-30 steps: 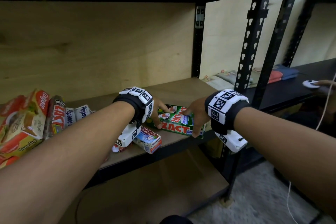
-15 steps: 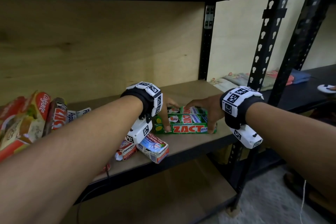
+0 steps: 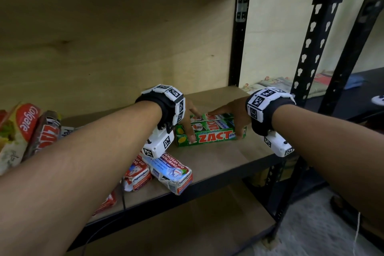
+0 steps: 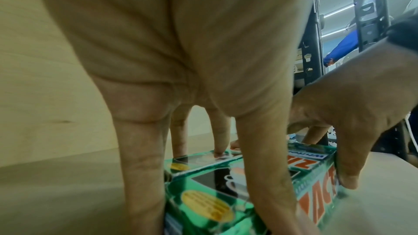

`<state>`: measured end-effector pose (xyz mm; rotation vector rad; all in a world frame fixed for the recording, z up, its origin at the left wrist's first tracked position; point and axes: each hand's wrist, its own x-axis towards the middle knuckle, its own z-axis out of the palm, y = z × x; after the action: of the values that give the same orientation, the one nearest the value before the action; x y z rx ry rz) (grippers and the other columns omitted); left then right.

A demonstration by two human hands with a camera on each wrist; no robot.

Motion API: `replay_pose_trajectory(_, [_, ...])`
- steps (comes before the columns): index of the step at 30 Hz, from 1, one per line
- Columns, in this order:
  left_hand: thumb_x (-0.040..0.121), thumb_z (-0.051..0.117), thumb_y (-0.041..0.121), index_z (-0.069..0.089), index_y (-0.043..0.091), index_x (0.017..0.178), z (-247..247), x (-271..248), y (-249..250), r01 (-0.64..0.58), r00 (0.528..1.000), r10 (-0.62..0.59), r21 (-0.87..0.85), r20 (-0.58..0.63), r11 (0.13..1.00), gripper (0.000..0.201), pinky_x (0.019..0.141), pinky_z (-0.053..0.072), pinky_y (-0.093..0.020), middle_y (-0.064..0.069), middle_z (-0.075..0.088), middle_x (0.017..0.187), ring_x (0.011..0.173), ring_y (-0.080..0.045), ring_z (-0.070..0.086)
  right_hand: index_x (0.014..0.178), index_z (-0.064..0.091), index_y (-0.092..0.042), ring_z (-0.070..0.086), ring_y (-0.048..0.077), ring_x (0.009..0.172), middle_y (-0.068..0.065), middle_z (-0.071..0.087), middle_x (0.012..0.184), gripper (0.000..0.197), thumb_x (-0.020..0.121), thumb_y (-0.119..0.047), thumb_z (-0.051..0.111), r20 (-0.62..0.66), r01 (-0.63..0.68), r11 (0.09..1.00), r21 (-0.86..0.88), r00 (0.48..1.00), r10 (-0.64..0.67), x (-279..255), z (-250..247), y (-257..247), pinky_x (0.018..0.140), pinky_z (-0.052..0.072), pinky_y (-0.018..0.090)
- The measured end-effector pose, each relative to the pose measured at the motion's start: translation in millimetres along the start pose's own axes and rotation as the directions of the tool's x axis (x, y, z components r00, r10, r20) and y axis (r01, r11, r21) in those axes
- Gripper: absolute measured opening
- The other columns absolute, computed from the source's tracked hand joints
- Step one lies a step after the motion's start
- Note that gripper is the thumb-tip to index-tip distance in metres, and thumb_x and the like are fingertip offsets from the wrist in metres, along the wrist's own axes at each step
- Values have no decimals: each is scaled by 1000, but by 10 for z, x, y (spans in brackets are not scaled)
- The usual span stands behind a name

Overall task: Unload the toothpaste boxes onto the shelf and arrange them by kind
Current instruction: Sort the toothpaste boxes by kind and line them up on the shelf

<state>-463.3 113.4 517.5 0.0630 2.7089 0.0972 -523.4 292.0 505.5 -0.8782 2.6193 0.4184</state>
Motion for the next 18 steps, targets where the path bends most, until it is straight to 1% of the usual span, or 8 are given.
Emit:
replay_pose_trajectory(4, [67, 85, 42, 39, 33, 147, 15, 31, 0, 21, 999, -22, -6, -40, 1000, 93, 103, 46, -37, 1, 43, 148, 127, -24, 51, 144, 20, -60, 57, 16, 103, -12, 54, 135, 115, 60, -23, 90, -43, 22, 999, 29, 999, -21, 101, -21, 30, 86, 50, 31])
replay_pose_trajectory(7, [70, 83, 44, 40, 32, 146, 35, 53, 14, 23, 997, -24, -14, -77, 1000, 89, 102, 46, -36, -1, 44, 148, 126, -25, 51, 137, 17, -70, 63, 16, 97, -16, 58, 130, 124, 50, -25, 93, -79, 23, 1000, 3, 997, -23, 276, 16, 154, 79, 56, 35])
replay_pose_trajectory(8, [69, 83, 44, 40, 32, 146, 34, 52, 18, 28, 997, -30, -27, -76, 999, 89, 102, 46, -37, -1, 45, 147, 125, -25, 52, 138, 17, -69, 62, 15, 96, -16, 57, 128, 124, 51, -23, 92, -87, 36, 999, 5, 996, -36, 241, 0, 134, 76, 54, 31])
replay_pose_trajectory(10, [68, 84, 44, 40, 32, 146, 42, 65, 14, 41, 997, -46, -69, -67, 997, 91, 101, 48, -41, -2, 46, 146, 123, -26, 54, 148, 20, -54, 53, 12, 98, -12, 53, 130, 114, 65, -13, 87, -37, 40, 999, 12, 999, -40, 170, -21, 83, 73, 44, 22])
replay_pose_trajectory(12, [67, 85, 44, 41, 31, 146, 49, 80, 12, 48, 996, -54, -90, -73, 995, 91, 98, 50, -41, -3, 47, 146, 121, -27, 55, 151, 19, -45, 47, 11, 100, -5, 51, 138, 107, 72, -10, 82, -32, 22, 1000, -8, 999, -22, 117, -26, 48, 79, 38, 24])
replay_pose_trajectory(14, [67, 85, 44, 41, 30, 146, 64, 104, 6, 47, 995, -56, -113, -79, 993, 91, 94, 52, -39, -4, 46, 146, 120, -28, 55, 152, 16, -44, 48, 14, 106, -2, 49, 142, 107, 74, -10, 81, -51, 24, 1000, 3, 998, -24, 96, -16, 13, 82, 36, 26])
replay_pose_trajectory(16, [68, 84, 45, 40, 29, 147, 80, 108, 8, 52, 995, -63, -136, -80, 989, 92, 89, 53, -36, -4, 45, 147, 120, -27, 56, 152, 14, -47, 51, 20, 117, -1, 47, 145, 109, 74, -12, 82, -74, 20, 1000, -11, 997, -20, 117, 4, -1, 85, 39, 28])
replay_pose_trajectory(18, [69, 80, 52, 37, 27, 148, 85, 91, 10, 63, 993, -73, -103, -98, 993, 94, 91, 50, -34, -2, 43, 148, 124, -25, 52, 151, 14, -47, 49, 24, 126, -2, 43, 149, 103, 77, -17, 78, -138, -10, 1000, -26, 990, 6, 115, 24, -13, 94, 42, 32])
